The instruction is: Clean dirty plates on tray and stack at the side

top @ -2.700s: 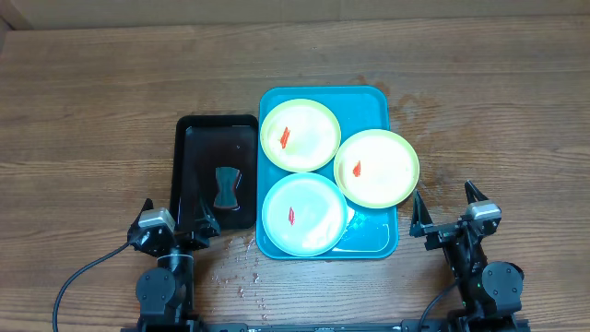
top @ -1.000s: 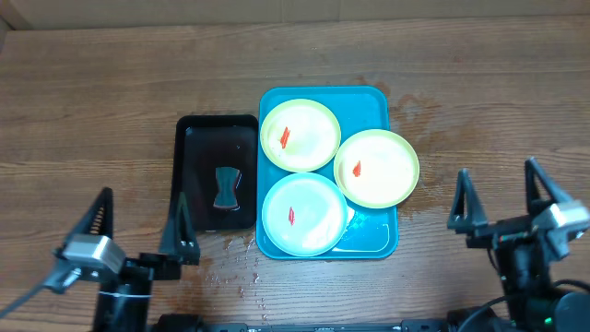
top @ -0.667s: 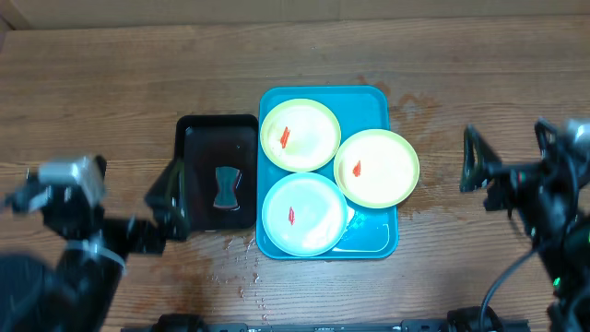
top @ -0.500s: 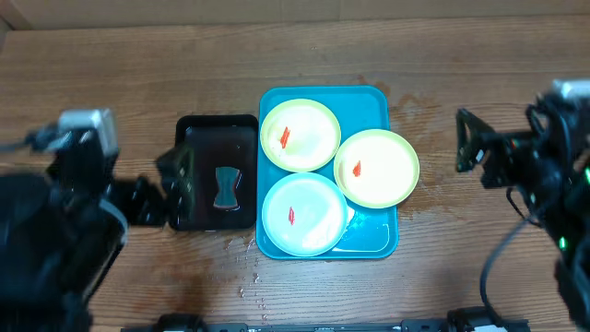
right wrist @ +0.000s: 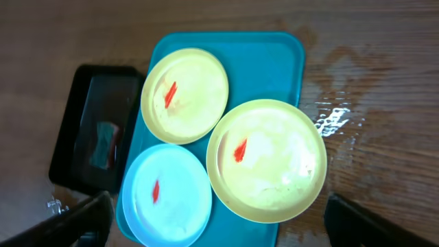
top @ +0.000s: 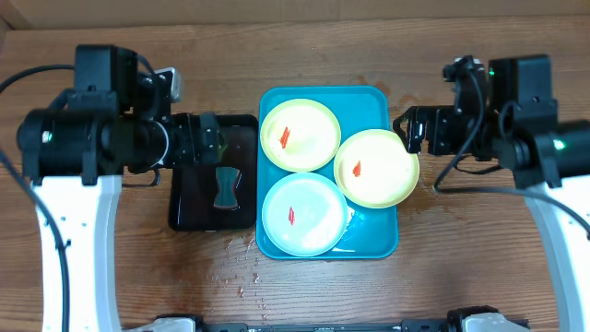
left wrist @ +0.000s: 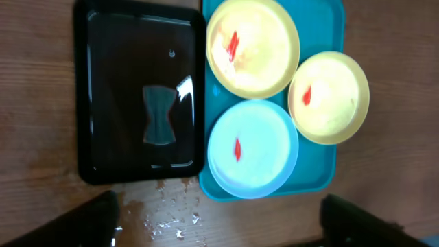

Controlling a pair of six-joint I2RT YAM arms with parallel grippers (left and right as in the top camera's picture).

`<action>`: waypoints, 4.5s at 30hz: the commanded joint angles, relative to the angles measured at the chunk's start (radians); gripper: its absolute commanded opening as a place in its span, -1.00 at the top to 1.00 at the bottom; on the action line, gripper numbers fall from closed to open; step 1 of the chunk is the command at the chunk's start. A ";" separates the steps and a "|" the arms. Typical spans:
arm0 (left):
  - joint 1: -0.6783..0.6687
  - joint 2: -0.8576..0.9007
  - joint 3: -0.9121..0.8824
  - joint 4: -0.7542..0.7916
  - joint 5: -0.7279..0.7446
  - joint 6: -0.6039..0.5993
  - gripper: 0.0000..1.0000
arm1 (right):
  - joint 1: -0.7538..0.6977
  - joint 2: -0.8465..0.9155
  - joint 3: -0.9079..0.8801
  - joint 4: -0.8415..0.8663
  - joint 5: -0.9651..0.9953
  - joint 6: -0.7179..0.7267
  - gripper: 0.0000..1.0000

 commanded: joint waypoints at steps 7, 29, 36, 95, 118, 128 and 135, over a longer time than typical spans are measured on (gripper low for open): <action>-0.034 0.106 -0.034 -0.022 -0.116 -0.037 0.91 | -0.001 0.150 0.017 -0.053 -0.067 0.073 0.73; -0.069 0.127 -0.345 0.209 -0.219 -0.072 0.12 | 0.100 0.174 -0.365 0.142 -0.100 0.243 -0.09; -0.069 0.135 -0.346 0.235 -0.219 -0.068 0.12 | 0.258 0.179 -0.450 0.263 0.076 0.367 -0.04; -0.092 0.135 -0.349 0.295 -0.201 -0.096 0.24 | 0.251 0.260 -0.223 0.580 0.228 0.309 0.08; -0.108 0.135 -0.378 0.325 -0.211 -0.111 0.14 | 0.263 0.540 -0.243 0.885 0.227 0.224 0.28; -0.108 0.135 -0.381 0.328 -0.212 -0.111 0.14 | 0.267 0.635 -0.244 0.926 0.231 0.224 0.35; -0.108 0.135 -0.381 0.328 -0.244 -0.111 0.12 | 0.267 0.644 -0.244 0.921 0.231 0.229 0.44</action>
